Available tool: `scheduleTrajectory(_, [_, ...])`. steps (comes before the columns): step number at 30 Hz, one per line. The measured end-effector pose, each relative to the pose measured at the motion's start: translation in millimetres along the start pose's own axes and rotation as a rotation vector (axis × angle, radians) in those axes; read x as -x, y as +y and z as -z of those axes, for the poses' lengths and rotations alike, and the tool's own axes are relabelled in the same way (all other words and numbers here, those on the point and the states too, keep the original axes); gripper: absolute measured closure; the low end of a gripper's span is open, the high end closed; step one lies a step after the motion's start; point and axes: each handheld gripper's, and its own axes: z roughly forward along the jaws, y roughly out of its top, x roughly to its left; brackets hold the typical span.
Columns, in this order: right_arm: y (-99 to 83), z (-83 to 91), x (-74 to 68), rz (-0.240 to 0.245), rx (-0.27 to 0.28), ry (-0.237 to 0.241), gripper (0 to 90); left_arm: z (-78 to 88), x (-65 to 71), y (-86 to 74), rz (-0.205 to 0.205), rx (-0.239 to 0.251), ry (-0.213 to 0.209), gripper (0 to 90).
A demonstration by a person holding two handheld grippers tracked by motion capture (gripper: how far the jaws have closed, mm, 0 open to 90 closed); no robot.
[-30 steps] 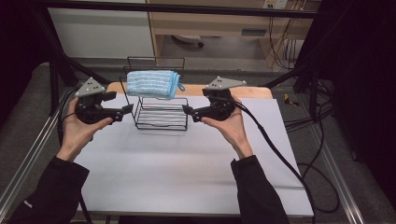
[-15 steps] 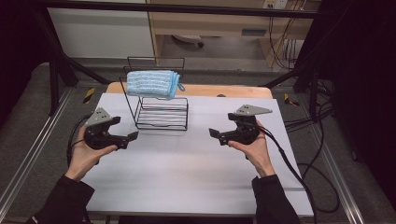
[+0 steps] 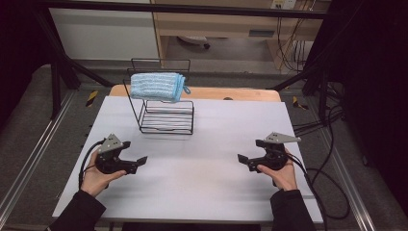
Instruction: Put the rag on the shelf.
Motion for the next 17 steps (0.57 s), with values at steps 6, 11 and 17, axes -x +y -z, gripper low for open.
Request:
scheduleTrajectory(6, [-30.4, 7.9, 10.9, -0.013, -0.019, 0.009, 0.8, -2.9, 0.6, -14.6, 0.003, -0.010, -0.007, 9.6])
scheduleTrajectory(11, [-47.3, 9.9, 15.6, -0.022, -0.044, 0.010, 0.8, -8.7, 4.0, -23.6, -0.013, -0.030, -0.021, 9.6])
scheduleTrajectory(17, [-51.3, 10.9, 14.8, -0.036, -0.038, 0.016, 0.8, -8.3, 4.6, -28.7, -0.013, -0.035, -0.019, 9.6])
